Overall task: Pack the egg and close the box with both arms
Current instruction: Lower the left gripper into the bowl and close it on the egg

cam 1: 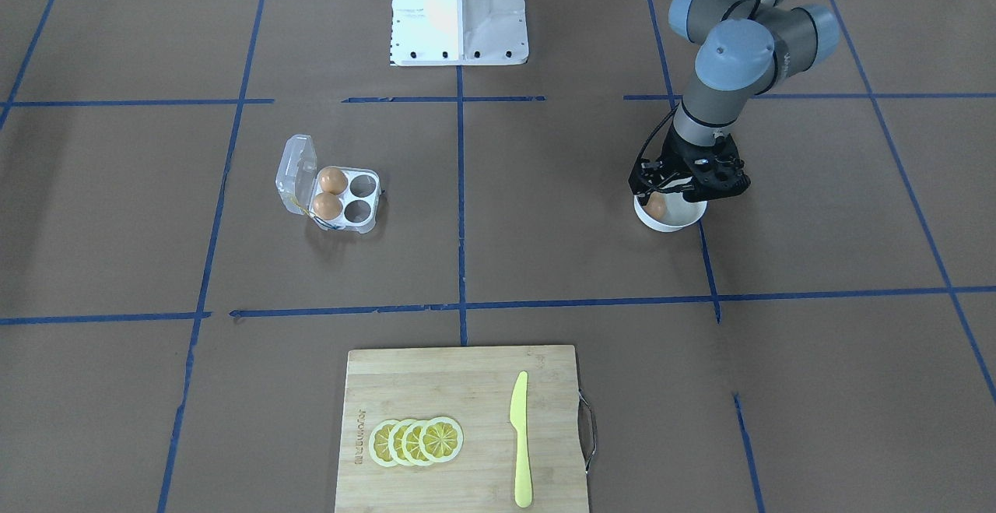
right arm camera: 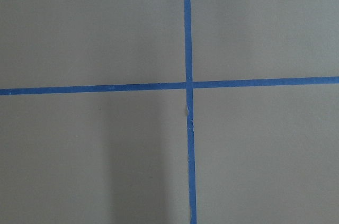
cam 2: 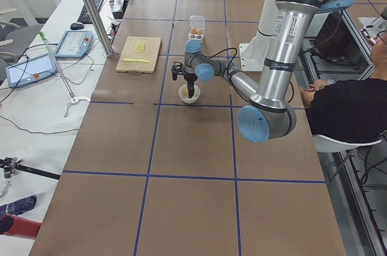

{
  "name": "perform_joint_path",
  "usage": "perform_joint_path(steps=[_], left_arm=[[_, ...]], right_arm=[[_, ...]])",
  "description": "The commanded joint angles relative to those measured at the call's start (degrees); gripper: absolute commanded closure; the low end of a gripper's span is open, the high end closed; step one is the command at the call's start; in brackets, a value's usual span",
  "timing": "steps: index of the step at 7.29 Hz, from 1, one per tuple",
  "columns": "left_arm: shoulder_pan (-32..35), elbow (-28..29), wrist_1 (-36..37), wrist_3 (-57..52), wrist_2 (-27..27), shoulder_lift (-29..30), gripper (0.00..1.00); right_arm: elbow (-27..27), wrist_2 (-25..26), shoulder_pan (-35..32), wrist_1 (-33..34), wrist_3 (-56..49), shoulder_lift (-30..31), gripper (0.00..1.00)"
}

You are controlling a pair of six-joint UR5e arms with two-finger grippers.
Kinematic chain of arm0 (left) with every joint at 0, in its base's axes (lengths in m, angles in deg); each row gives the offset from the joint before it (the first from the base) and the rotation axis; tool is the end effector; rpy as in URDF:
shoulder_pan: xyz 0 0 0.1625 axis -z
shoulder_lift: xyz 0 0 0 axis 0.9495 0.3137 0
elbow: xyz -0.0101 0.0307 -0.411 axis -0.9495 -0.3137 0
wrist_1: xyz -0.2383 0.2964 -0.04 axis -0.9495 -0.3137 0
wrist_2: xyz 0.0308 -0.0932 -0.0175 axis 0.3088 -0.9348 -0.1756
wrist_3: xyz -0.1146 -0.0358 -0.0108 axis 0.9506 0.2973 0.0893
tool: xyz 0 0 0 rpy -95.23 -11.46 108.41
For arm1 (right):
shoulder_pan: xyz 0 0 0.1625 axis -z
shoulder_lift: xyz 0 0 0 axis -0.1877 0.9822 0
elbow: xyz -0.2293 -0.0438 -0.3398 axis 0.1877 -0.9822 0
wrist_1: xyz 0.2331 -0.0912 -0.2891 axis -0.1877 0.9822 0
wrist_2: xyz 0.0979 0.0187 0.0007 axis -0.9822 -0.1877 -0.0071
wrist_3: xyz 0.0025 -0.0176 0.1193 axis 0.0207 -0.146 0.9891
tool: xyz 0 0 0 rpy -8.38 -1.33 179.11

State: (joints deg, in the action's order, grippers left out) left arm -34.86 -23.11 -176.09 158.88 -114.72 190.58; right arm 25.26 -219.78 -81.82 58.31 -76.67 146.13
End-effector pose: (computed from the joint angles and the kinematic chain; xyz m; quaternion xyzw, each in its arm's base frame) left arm 0.4044 -0.4194 0.4195 0.0192 0.3716 -0.0805 0.9247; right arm 0.0642 -0.4513 0.6194 0.0138 -0.4086 0.0285 0.9122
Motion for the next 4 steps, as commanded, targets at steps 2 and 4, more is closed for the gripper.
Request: perform_joint_path(steps=[2, 4], left_arm=[[-0.29, 0.87, -0.13, 0.00, 0.00, 0.13, 0.13], [-0.56, 1.39, -0.13, 0.00, 0.00, 0.39, 0.18]], right_arm=[[0.08, 0.00, 0.00, 0.00, 0.00, 0.00, 0.00], [0.08, 0.00, 0.00, 0.00, 0.00, 0.00, 0.00]])
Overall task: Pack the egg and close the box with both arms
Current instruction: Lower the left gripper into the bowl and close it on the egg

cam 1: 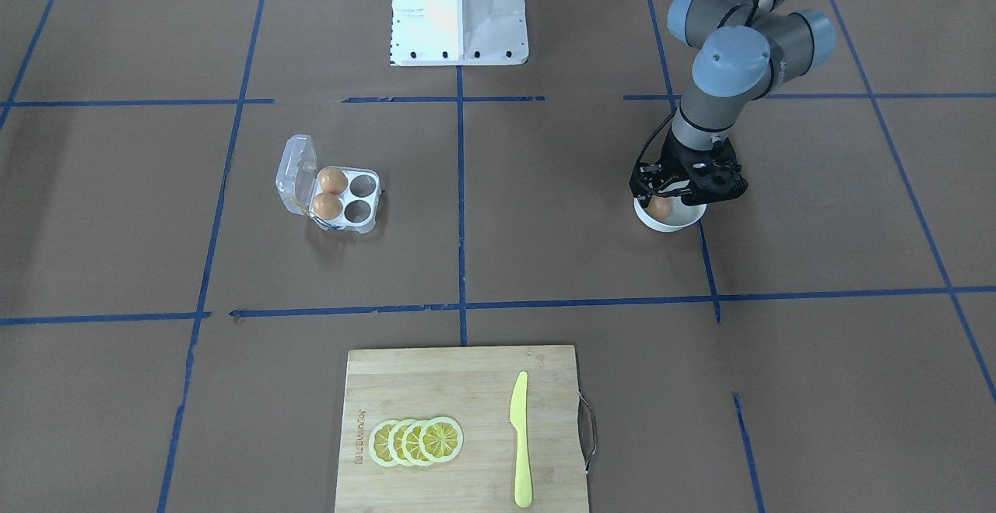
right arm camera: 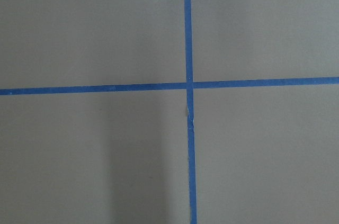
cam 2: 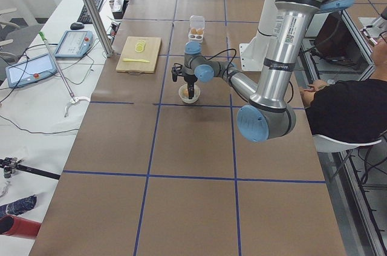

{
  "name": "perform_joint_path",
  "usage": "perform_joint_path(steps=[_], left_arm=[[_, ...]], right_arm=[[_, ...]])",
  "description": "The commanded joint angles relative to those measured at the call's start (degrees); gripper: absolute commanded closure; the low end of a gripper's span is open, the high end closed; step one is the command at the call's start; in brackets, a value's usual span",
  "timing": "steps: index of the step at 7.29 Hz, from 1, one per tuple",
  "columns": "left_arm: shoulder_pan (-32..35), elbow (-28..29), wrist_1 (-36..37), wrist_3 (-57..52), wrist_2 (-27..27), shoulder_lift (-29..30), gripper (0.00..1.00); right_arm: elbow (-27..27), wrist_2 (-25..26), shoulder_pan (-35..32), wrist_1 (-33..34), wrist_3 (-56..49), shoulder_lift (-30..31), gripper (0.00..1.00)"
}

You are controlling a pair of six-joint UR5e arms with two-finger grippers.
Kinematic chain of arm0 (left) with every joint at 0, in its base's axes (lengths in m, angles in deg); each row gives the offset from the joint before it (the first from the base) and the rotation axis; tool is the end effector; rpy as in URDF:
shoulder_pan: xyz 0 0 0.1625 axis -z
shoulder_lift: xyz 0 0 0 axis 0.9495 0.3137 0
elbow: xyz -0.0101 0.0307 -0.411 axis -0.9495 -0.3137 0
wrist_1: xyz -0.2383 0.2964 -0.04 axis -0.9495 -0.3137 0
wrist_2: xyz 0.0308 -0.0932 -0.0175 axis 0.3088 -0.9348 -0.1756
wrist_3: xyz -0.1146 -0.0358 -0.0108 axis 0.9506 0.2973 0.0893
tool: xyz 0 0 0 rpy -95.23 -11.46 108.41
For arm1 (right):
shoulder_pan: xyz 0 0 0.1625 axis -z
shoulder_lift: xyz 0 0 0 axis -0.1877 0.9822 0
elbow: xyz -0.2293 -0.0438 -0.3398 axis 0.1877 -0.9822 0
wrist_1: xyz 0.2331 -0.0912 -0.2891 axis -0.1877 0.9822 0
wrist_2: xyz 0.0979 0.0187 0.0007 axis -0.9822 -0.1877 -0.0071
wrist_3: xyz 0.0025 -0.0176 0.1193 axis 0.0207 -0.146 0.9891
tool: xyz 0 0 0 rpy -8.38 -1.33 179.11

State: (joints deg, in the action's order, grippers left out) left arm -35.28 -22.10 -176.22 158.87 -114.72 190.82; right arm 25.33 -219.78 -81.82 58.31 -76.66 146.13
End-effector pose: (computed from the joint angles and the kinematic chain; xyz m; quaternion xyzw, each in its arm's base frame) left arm 0.4104 -0.4186 0.4251 0.0151 0.3672 -0.0782 0.9267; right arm 0.0642 -0.4513 0.6189 0.0143 -0.4086 0.0283 0.9122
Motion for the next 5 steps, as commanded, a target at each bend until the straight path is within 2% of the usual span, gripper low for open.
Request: perform_joint_path(steps=[1, 5], left_arm=[[-0.14, 0.56, 0.00, 0.00, 0.00, 0.50, 0.19], [-0.14, 0.83, 0.00, 0.00, 0.09, 0.77, 0.31]], right_arm=[[0.01, 0.00, 0.00, 0.00, 0.00, 0.00, 0.00], [0.01, -0.09, 0.00, 0.09, 0.09, 0.00, 0.00]])
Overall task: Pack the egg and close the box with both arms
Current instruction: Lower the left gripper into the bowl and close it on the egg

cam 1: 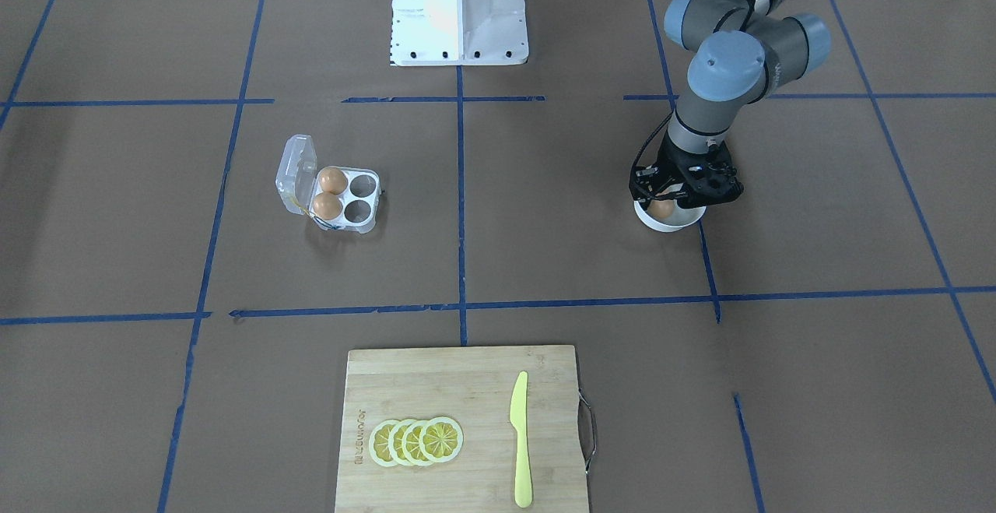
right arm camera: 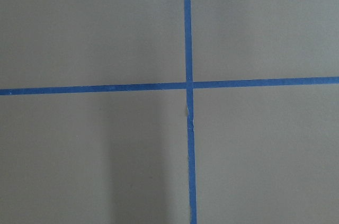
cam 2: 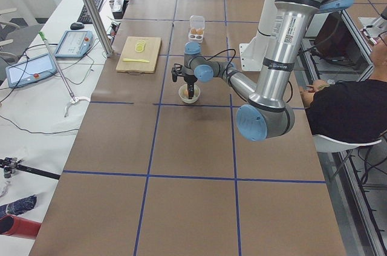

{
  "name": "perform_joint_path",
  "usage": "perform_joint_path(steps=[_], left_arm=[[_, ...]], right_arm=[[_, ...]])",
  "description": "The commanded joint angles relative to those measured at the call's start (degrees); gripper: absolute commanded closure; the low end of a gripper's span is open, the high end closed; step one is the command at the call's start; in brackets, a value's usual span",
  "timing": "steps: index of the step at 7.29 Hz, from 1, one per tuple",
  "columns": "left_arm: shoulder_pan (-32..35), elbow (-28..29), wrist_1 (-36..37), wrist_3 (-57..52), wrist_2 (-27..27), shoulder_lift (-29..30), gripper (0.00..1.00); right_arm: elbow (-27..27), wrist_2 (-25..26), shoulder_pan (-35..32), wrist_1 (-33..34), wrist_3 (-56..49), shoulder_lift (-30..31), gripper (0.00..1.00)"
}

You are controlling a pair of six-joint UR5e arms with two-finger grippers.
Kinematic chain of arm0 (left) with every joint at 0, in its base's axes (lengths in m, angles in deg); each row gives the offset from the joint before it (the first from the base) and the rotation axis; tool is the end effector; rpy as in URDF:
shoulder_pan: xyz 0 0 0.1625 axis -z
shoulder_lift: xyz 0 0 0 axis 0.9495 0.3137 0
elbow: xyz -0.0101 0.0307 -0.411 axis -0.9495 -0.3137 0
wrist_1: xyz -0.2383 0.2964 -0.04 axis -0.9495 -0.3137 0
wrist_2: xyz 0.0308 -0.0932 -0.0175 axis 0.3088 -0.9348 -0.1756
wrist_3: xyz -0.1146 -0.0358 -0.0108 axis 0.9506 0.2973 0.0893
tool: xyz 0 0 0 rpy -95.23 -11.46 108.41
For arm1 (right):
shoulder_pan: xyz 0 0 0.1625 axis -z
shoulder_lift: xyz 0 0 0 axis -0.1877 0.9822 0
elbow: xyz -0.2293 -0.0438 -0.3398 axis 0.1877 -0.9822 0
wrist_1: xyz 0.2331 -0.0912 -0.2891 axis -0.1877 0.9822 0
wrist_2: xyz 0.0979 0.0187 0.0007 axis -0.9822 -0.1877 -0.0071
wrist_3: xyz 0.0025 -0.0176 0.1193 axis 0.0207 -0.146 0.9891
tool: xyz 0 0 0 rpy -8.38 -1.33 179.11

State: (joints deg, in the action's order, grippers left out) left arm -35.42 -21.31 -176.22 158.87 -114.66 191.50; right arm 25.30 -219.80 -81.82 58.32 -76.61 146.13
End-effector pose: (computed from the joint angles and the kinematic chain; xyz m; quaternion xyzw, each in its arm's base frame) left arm 0.4153 -0.4206 0.4247 0.0147 0.3663 -0.0774 0.9272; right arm 0.0642 -0.4513 0.6191 0.0138 -0.4087 0.0289 0.9121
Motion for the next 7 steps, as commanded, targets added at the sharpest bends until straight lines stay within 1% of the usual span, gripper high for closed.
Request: perform_joint_path(steps=[1, 4, 5, 6, 7], left_arm=[[0.00, 0.03, 0.09, -0.09, 0.03, 0.09, 0.32], [0.00, 0.82, 0.00, -0.26, 0.12, 0.18, 0.34], [0.00, 0.91, 0.00, -0.26, 0.12, 0.53, 0.49], [0.00, 0.65, 0.00, -0.18, 0.03, 0.62, 0.73], [0.08, -0.13, 0.09, -0.09, 0.12, 0.53, 0.92]], right_arm=[[0.13, -0.07, 0.00, -0.01, 0.03, 0.00, 0.00], [0.13, -1.29, 0.00, 0.07, 0.03, 0.09, 0.00], [0.04, -1.30, 0.00, 0.07, 0.03, 0.09, 0.00], [0.04, -1.30, 0.00, 0.07, 0.03, 0.09, 0.00], [0.04, -1.30, 0.00, 0.07, 0.03, 0.09, 0.00]])
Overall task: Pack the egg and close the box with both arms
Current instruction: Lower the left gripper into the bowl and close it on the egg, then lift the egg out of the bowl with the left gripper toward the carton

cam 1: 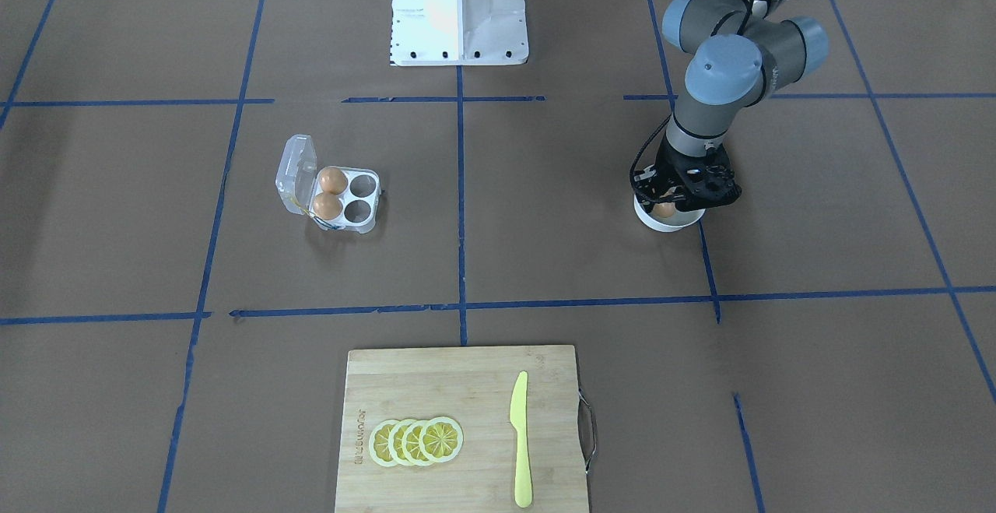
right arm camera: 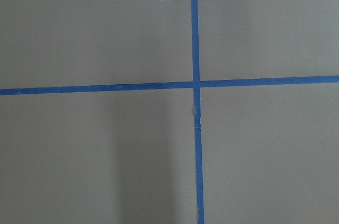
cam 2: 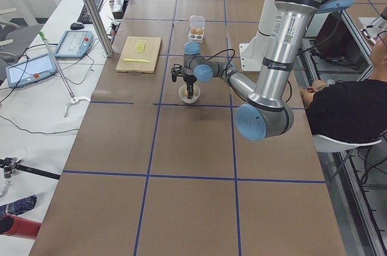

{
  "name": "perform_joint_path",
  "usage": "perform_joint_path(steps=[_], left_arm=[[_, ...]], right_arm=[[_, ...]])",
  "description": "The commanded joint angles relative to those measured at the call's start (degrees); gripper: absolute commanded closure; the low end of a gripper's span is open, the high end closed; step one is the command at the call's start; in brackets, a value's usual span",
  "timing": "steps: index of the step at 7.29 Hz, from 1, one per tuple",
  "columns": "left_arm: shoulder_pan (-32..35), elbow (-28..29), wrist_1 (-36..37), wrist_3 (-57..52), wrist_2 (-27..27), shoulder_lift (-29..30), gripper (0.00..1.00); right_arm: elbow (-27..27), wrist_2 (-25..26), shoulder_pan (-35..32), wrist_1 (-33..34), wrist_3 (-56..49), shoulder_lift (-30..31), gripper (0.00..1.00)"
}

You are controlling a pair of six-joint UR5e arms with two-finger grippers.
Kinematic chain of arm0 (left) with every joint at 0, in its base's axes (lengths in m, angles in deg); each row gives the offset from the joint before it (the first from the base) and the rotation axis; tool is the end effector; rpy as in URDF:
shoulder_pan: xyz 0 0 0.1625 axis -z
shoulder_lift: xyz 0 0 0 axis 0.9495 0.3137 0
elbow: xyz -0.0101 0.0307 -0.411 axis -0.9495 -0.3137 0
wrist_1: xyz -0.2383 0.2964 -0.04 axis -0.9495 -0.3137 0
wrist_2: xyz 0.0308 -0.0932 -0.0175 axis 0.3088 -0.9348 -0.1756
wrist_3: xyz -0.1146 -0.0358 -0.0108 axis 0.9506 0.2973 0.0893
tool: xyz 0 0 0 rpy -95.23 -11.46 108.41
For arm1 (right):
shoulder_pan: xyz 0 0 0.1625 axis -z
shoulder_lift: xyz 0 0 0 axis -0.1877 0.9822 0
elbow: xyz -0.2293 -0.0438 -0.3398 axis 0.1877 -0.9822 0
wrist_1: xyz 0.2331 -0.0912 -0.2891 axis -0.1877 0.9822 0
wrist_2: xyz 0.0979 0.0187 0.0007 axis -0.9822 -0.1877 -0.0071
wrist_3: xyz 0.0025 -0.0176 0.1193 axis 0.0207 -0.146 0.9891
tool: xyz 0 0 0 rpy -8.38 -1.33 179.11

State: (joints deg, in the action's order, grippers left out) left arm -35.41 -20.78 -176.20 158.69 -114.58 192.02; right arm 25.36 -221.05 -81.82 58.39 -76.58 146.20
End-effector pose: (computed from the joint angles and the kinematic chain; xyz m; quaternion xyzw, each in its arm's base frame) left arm 0.4181 -0.4230 0.4238 0.0157 0.3658 -0.0763 0.9274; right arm 0.0624 -0.4507 0.6173 0.0131 -0.4187 0.0291 0.9076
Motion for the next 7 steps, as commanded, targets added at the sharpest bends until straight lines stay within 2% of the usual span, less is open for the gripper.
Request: perform_joint_path(steps=[1, 3, 5, 7], left_arm=[[0.60, -1.36, 0.07, 0.01, -0.05, 0.01, 1.00], [3.13, -6.53, 1.11, 0.10, 0.04, -2.52, 1.00], [6.31, -9.44, 7.76, 0.01, 0.04, -1.76, 1.00], [6.15, -9.99, 9.04, 2.28, -0.57, 6.38, 1.00]], right_arm=[[-0.02, -0.05, 0.00, 0.00, -0.09, 0.01, 0.00], [-0.02, -0.22, 0.00, 0.00, 0.00, 0.01, 0.00], [-0.02, -0.22, 0.00, 0.00, 0.17, 0.01, 0.00], [-0.02, -1.09, 0.00, 0.00, 0.18, -0.08, 0.00]])
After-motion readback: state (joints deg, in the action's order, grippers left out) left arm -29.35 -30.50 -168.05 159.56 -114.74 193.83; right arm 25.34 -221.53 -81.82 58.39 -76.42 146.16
